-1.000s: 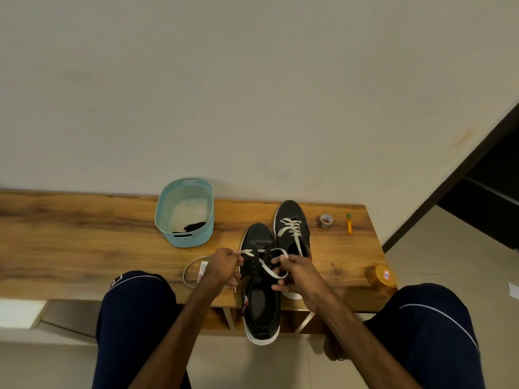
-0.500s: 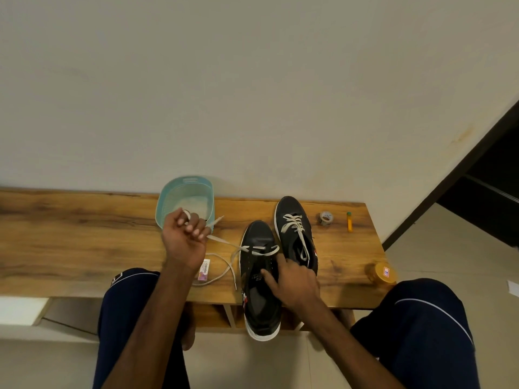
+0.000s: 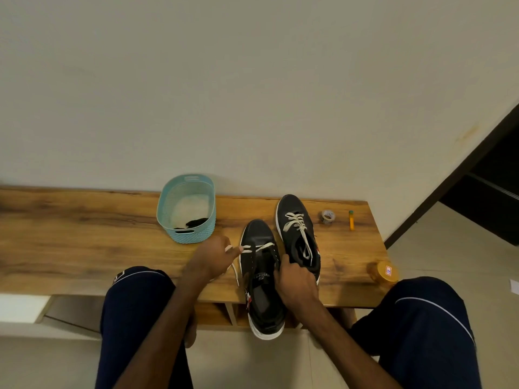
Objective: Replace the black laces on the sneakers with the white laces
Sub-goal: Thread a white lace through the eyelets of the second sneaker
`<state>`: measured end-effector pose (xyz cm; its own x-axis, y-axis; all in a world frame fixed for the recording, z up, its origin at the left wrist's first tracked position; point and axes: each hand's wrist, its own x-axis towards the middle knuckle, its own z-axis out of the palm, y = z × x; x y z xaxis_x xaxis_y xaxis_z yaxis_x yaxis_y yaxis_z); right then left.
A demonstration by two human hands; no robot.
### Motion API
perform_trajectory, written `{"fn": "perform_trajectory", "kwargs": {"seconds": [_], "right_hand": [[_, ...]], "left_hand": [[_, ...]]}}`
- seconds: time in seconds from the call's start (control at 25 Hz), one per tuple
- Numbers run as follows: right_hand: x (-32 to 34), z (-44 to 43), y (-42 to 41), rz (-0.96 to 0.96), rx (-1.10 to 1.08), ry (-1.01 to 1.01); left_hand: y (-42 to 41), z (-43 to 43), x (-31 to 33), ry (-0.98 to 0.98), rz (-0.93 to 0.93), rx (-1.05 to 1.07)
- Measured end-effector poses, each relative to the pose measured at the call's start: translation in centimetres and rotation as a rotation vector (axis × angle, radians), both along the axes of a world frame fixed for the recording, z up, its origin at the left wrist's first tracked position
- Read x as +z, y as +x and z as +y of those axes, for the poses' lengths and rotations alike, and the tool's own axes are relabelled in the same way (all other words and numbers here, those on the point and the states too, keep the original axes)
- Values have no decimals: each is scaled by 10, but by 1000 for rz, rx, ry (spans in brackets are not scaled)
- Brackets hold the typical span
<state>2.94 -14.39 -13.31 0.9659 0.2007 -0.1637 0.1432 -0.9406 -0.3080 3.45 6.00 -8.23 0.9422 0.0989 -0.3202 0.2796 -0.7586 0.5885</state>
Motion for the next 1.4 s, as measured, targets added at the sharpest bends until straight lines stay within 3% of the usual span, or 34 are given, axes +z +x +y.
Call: {"fn": "perform_trajectory", "kwargs": {"seconds": [0.08, 0.32, 0.48, 0.6, 0.76, 1.0, 1.16, 1.28, 1.4], "right_hand": [[1, -1, 0, -10, 10, -21], [4, 1, -3, -33, 23, -52], [3, 6, -4, -35, 6, -74], [2, 9, -5, -31, 4, -65], [4, 9, -5, -28, -16, -79], [9, 13, -5, 3, -96, -13], [9, 12, -5, -17, -90, -21], [8, 11, -6, -52, -46, -59], [8, 8, -5, -68, -41, -48]], "left_hand": [[5, -13, -19, 212, 19, -42], [12, -37, -29, 547, -21, -212], [16, -12, -32, 322, 164, -210], [11, -6, -35, 289, 274, -170], [11, -2, -36, 104, 282, 186], [10, 1, -41, 600, 211, 75], [16, -5, -46, 751, 71, 50], [25, -12, -54, 658, -63, -100], [30, -16, -57, 492, -56, -81]]}}
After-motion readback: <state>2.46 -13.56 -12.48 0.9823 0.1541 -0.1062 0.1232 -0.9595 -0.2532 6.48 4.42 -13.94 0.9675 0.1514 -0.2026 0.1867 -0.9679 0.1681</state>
